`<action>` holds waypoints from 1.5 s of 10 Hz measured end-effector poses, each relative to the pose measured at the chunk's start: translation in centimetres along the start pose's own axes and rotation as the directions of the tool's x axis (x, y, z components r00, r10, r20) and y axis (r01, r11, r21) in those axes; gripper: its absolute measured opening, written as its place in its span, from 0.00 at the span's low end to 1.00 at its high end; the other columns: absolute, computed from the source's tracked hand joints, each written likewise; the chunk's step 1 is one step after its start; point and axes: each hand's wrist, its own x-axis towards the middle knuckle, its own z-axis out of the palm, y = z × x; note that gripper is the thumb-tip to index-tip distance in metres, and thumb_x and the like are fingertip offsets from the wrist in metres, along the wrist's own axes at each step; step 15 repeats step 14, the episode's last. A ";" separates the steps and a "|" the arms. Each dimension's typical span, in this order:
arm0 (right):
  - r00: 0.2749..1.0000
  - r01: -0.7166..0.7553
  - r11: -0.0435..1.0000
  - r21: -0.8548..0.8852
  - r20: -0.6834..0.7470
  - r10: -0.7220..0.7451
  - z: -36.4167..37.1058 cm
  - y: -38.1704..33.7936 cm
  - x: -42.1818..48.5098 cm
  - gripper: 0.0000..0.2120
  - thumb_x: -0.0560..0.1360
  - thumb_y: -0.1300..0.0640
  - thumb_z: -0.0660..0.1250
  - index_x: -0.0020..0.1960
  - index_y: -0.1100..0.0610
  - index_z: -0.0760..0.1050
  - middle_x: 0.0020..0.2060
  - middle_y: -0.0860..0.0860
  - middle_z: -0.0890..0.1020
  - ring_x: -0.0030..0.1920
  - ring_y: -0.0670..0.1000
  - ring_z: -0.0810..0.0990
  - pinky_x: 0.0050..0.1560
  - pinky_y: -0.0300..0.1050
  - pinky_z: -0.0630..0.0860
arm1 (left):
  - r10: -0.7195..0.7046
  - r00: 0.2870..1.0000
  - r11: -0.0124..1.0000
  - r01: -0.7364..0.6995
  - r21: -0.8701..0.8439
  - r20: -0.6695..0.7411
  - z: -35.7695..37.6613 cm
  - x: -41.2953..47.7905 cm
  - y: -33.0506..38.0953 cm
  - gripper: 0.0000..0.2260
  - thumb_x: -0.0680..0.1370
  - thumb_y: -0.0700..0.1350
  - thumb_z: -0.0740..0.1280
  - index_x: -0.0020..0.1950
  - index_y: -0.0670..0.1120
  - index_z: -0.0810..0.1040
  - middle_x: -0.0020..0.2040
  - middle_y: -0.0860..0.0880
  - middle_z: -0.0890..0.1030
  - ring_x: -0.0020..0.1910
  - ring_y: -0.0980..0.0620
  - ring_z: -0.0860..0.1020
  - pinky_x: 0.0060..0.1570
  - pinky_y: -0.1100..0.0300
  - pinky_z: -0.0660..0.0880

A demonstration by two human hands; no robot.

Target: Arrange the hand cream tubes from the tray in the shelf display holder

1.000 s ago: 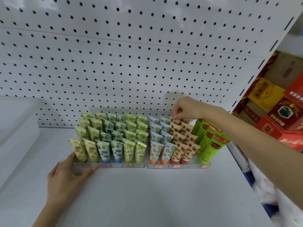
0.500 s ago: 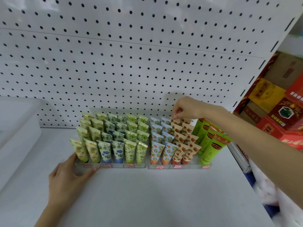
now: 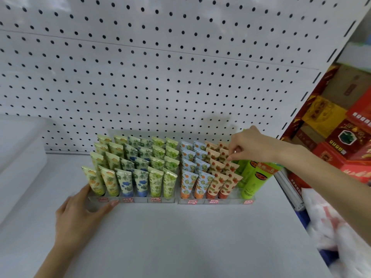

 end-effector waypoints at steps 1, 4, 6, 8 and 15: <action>1.000 0.011 1.000 0.016 -0.012 -0.011 0.4 0.1 0.0 0.12 0.75 0.49 0.67 0.41 0.56 0.82 0.37 0.53 0.79 0.35 0.46 0.72 0.50 0.42 0.55 | -0.009 1.000 0.999 0.009 -0.035 -0.006 -0.2 -0.2 0.4 0.32 0.64 0.68 0.64 0.63 0.52 0.73 0.53 0.46 0.81 0.57 0.41 0.74 0.60 0.44 0.66; 1.000 0.025 0.998 0.054 -0.003 -0.025 0.4 0.1 -0.3 0.10 0.74 0.50 0.69 0.41 0.55 0.82 0.38 0.55 0.81 0.33 0.45 0.72 0.56 0.43 0.58 | -0.021 1.000 1.000 0.021 -0.005 0.010 0.2 0.1 -0.5 0.35 0.62 0.72 0.61 0.63 0.55 0.72 0.54 0.47 0.81 0.60 0.40 0.73 0.61 0.43 0.67; 1.000 0.012 0.999 0.033 0.019 -0.013 0.7 -0.1 -0.2 0.10 0.74 0.51 0.70 0.39 0.56 0.82 0.31 0.47 0.78 0.30 0.42 0.71 0.58 0.44 0.62 | -0.005 1.000 1.000 0.005 -0.014 -0.004 0.0 0.0 -0.1 0.32 0.63 0.70 0.63 0.62 0.54 0.73 0.51 0.48 0.81 0.56 0.41 0.74 0.58 0.44 0.67; 1.000 0.013 1.000 0.019 0.011 -0.014 0.8 0.0 0.1 0.11 0.74 0.51 0.70 0.38 0.58 0.81 0.34 0.51 0.81 0.30 0.43 0.71 0.56 0.42 0.59 | -0.002 1.000 1.000 0.002 -0.012 -0.003 0.0 0.0 -0.1 0.31 0.64 0.69 0.64 0.63 0.54 0.73 0.52 0.47 0.81 0.56 0.41 0.74 0.58 0.44 0.67; 0.967 -0.079 0.997 0.005 -0.244 0.077 -1.6 -1.4 -3.0 0.07 0.75 0.47 0.66 0.50 0.47 0.79 0.42 0.45 0.75 0.47 0.48 0.73 0.49 0.45 0.59 | -0.065 0.998 0.944 0.055 -0.325 -0.021 -0.9 -0.7 0.6 0.42 0.68 0.60 0.72 0.76 0.50 0.58 0.71 0.47 0.71 0.61 0.43 0.75 0.63 0.42 0.67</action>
